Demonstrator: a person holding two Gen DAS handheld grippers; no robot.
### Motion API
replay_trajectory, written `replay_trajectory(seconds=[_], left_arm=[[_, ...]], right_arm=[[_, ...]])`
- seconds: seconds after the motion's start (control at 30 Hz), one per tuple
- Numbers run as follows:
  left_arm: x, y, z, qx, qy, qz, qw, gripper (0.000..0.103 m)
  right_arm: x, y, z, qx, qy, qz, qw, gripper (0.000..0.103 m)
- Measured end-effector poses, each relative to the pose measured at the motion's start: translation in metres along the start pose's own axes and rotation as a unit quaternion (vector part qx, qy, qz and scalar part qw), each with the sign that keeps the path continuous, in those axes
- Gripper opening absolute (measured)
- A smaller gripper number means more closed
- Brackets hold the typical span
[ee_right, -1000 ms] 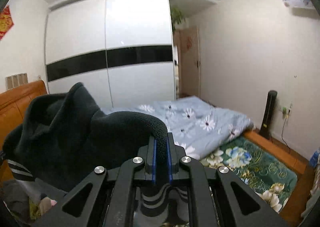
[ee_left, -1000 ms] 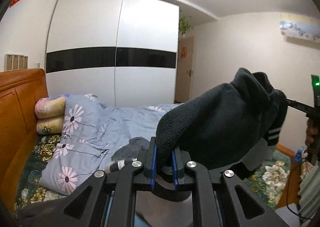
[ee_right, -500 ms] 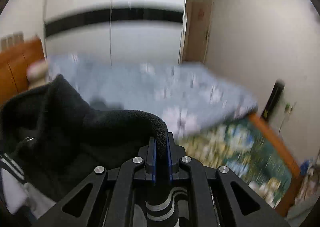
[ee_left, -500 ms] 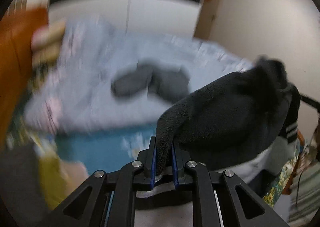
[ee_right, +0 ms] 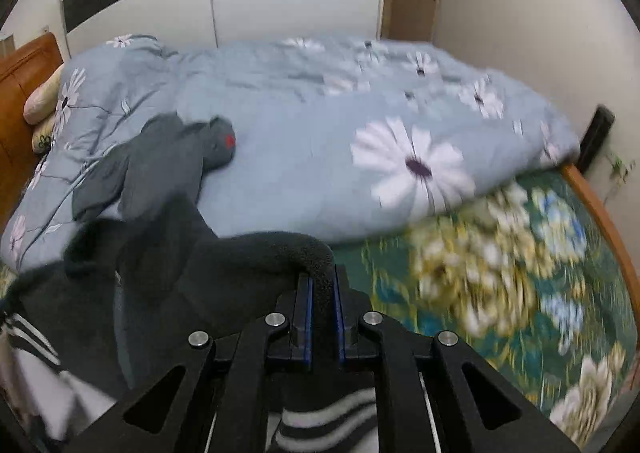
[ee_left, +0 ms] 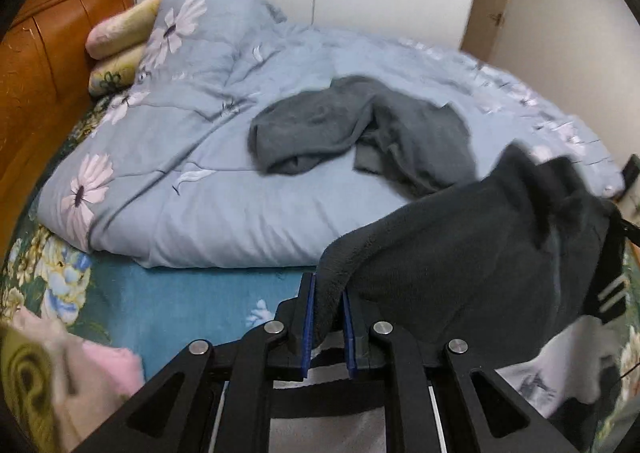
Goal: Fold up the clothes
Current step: 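Lay the jacket flat on the blanket and open both grippers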
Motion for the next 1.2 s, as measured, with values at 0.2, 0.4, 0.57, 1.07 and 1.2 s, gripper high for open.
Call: replay_trajectory(seconds=[0.2,0.4,0.57,1.07,1.2], left_arm=[[0.008,0.019,0.091,-0.099,-0.045,0.017,0.9939,0.013],[0.013,0.016,0.108,-0.137,-0.048,0.024,0.9891,0.017],[0.002,0.028,0.071,-0.111,-0.043,0.004,0.9929,0.049],[-0.052,0.148,-0.034,-0.119,0.011,-0.085,0.9892,0.062],[-0.065,0.155,-0.052,-0.114,0.015,-0.105,0.9878,0.062]], right_arm=[[0.011,0.027,0.087,-0.086,-0.017,0.018,0.996,0.009],[0.017,0.032,0.104,-0.102,-0.023,0.03,0.994,0.016],[0.016,0.032,0.071,-0.074,-0.09,0.023,0.993,0.058],[0.171,0.291,-0.134,-0.02,-0.01,0.4,0.916,0.068],[0.176,0.316,-0.128,-0.016,-0.02,0.461,0.887,0.068]])
Point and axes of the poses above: each gripper's, at about its wrist camera, not at the fingertips, and z roughly the way its jaws point, x to its right, y to its underside, the point moved 5 cm from there along z, roughly the way its jaws point, and after that the axes turned 10 degrees about -y, right-handed, at the moved point
